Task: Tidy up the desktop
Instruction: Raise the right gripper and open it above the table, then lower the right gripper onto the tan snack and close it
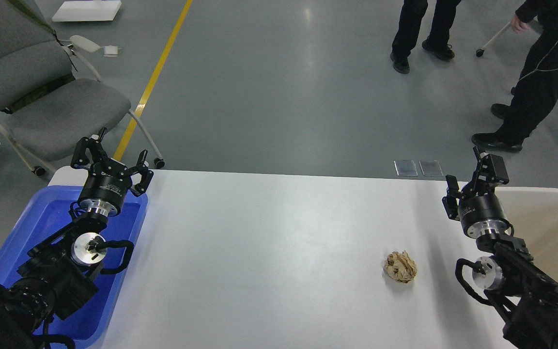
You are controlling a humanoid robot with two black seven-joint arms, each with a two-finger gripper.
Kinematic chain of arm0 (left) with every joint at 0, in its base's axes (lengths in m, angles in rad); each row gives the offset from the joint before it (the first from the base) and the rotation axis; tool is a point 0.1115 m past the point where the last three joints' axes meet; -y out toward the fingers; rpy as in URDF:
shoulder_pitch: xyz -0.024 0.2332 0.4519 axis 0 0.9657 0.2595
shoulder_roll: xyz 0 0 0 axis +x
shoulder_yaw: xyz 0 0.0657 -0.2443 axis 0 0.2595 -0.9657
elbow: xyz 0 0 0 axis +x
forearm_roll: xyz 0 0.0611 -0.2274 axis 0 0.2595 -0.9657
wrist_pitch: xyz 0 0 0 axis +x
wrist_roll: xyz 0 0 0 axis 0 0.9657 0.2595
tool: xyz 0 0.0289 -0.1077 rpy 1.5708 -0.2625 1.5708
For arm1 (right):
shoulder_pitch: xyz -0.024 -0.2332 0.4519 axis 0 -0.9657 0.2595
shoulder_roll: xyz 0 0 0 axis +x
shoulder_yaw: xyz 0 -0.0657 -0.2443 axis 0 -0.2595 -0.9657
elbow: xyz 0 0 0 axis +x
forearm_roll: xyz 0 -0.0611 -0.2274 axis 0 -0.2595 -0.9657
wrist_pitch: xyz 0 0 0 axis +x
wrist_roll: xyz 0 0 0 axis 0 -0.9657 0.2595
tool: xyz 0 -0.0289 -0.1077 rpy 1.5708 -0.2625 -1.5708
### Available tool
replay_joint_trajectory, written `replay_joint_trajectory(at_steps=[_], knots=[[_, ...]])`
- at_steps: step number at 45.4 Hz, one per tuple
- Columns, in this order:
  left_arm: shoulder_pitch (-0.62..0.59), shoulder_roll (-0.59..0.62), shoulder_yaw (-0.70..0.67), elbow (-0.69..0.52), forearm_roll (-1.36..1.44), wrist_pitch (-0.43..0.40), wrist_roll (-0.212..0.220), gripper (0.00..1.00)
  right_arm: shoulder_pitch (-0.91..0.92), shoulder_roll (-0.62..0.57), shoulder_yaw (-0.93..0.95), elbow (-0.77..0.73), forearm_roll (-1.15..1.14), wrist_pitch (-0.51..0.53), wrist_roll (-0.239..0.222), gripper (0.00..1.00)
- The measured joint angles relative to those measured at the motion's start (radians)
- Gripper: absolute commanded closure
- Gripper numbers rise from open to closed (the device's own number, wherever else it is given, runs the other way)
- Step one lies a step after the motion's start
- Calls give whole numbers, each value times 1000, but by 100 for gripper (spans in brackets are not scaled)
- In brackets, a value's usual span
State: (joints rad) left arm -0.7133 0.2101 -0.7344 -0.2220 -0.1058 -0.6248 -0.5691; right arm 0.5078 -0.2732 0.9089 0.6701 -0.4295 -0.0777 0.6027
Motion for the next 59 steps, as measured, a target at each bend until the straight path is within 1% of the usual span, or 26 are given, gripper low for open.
replay_joint_trajectory(at_steps=[16,20,23,27,33,38,45,46,48,51,53,56,59], knots=[[0,0,0,1,0,-1,0,0,1,8,0,0,0,-2,0,0],[0,0,0,1,0,-1,0,0,3,10,-2,0,0,-6,-11,0],[0,0,0,1,0,-1,0,0,5,12,-7,3,0,-15,-40,0],[0,0,0,1,0,-1,0,0,15,16,-14,16,0,-35,-106,0],[0,0,0,1,0,-1,0,0,37,10,-35,67,-2,-67,-175,0],[0,0,0,0,0,0,0,0,69,-13,-92,100,-6,-85,-206,0],[0,0,0,0,0,0,0,0,123,-68,-223,157,-29,-98,-231,0],[0,0,0,0,0,0,0,0,144,-89,-267,178,-47,-101,-239,0],[0,0,0,0,0,0,0,0,154,-97,-287,187,-57,-102,-243,0],[0,0,0,0,0,0,0,0,201,-133,-376,216,-98,-104,-270,0],[0,0,0,1,0,0,0,0,214,-143,-402,222,-107,-104,-282,0],[0,0,0,1,0,0,0,0,259,-173,-482,247,-132,-100,-328,0],[0,0,0,1,0,0,0,0,311,-202,-565,279,-153,-94,-388,0]])
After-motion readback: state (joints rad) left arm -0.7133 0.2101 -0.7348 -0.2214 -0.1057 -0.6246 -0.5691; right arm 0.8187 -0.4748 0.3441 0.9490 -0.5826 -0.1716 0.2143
